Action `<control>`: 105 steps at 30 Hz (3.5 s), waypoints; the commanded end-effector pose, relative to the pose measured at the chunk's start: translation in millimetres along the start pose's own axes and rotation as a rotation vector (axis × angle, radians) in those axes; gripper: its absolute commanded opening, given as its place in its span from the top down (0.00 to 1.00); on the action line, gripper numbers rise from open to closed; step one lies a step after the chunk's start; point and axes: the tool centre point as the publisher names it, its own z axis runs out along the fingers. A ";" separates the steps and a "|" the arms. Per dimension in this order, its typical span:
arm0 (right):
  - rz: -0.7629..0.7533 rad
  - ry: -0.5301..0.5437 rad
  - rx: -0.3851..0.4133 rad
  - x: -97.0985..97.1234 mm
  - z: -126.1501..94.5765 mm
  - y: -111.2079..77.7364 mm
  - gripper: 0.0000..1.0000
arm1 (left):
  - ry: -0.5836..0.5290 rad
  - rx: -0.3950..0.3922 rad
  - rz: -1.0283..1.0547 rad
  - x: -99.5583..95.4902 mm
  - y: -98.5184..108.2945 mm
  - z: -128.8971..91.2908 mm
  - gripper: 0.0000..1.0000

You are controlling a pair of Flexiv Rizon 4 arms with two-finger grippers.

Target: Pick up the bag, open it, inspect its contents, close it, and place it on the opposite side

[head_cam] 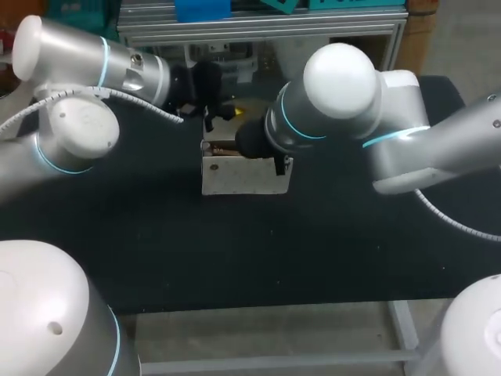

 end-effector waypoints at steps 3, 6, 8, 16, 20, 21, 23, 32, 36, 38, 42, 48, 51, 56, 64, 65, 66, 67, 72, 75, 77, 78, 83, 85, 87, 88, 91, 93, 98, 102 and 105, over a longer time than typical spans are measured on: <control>0.004 -0.020 0.007 -0.3 6.5 -1.9 1.00 | 0.015 0.008 0.008 -2.6 -1.9 1.4 1.00; 0.008 -0.031 0.023 -4.8 9.7 -4.1 1.00 | 0.022 0.012 0.020 -0.7 -2.3 1.3 1.00; 0.015 -0.027 0.025 -8.3 13.9 -7.1 1.00 | 0.026 0.018 0.028 0.9 -2.5 0.9 1.00; 0.028 0.037 -0.002 -11.3 29.7 -11.1 1.00 | 0.022 0.021 0.039 2.4 -1.6 -1.4 1.00; 0.025 0.054 -0.008 -7.4 32.5 -9.9 0.96 | 0.018 0.023 0.036 1.3 -0.8 -2.7 1.00; 0.023 0.062 -0.010 -6.6 32.7 -9.9 0.78 | 0.018 0.023 0.036 1.3 -0.7 -2.8 1.00; 0.023 0.081 -0.010 -5.0 33.3 -10.1 0.20 | 0.017 0.025 0.036 1.3 -0.4 -2.7 1.00; 0.027 0.127 -0.011 1.1 36.4 -11.5 0.00 | 0.016 0.045 0.069 3.9 1.2 -2.6 1.00; 0.029 0.135 -0.011 2.4 37.6 -11.4 0.00 | 0.013 0.050 0.085 5.1 1.0 -2.6 1.00; 0.029 0.137 -0.011 2.5 37.7 -11.4 0.00 | 0.013 0.049 0.088 5.3 0.9 -2.6 1.00; 0.029 0.140 -0.010 2.4 37.9 -11.4 0.00 | 0.011 0.053 0.092 5.8 0.3 -3.0 1.00; 0.029 0.142 -0.008 2.1 38.2 -11.7 0.00 | 0.010 0.055 0.096 5.9 0.0 -2.9 1.00; 0.029 0.142 -0.007 1.8 38.3 -12.1 0.00 | 0.011 0.055 0.097 5.9 -0.1 -2.8 1.00; 0.028 0.142 -0.006 1.4 38.4 -12.3 0.00 | 0.011 0.054 0.097 5.8 0.1 -2.5 1.00; 0.027 0.142 -0.007 0.6 38.7 -12.2 0.00 | 0.010 0.052 0.094 5.2 0.9 -1.9 1.00; 0.026 0.141 -0.007 0.4 38.5 -12.1 0.00 | 0.011 0.052 0.094 5.2 0.9 -1.9 1.00; 0.026 0.140 -0.007 0.1 38.1 -11.9 0.00 | 0.011 0.051 0.094 5.0 1.1 -1.7 1.00; 0.025 0.139 -0.007 -0.2 37.4 -11.8 0.00 | 0.011 0.050 0.093 4.8 1.2 -1.6 1.00; 0.021 0.123 -0.009 -1.4 31.8 -11.0 0.00 | 0.012 0.050 0.090 4.7 1.6 -1.5 1.00; 0.018 0.108 -0.007 -2.0 27.5 -10.6 0.66 | 0.011 0.049 0.089 4.6 1.9 -1.7 1.00; 0.017 0.099 -0.005 -2.3 24.8 -10.4 0.98 | 0.011 0.048 0.089 4.7 2.1 -1.9 1.00; 0.016 0.094 -0.005 -2.4 23.5 -10.2 1.00 | 0.010 0.047 0.088 4.7 2.2 -2.0 1.00; 0.012 0.068 -0.002 -2.6 16.9 -8.9 1.00 | 0.010 0.043 0.085 5.2 3.1 -2.0 1.00; 0.009 0.055 0.000 -3.3 12.9 -8.2 1.00 | 0.009 0.041 0.084 5.3 3.2 -2.1 1.00; 0.005 0.040 0.002 -4.4 8.5 -7.6 1.00 | 0.008 0.041 0.084 6.1 3.2 -2.5 1.00; 0.004 0.034 0.003 -5.0 6.1 -7.3 1.00 | 0.008 0.040 0.084 6.5 3.0 -2.6 1.00; -0.002 0.011 0.009 -6.8 -1.6 -6.2 1.00 | 0.006 0.039 0.084 7.5 2.3 -3.5 1.00; -0.007 -0.008 0.013 -8.1 -8.4 -5.1 1.00 | 0.004 0.038 0.082 8.4 1.6 -4.2 1.00; -0.024 -0.055 0.023 -9.2 -26.4 -1.4 1.00 | -0.002 0.038 0.073 11.3 -2.2 -7.3 1.00; -0.034 -0.093 0.031 -7.6 -42.1 1.0 1.00 | -0.003 0.040 0.067 16.5 -7.8 -10.9 1.00; -0.040 -0.118 0.035 -3.5 -54.1 2.4 1.00 | 0.004 0.042 0.063 22.5 -11.9 -13.4 1.00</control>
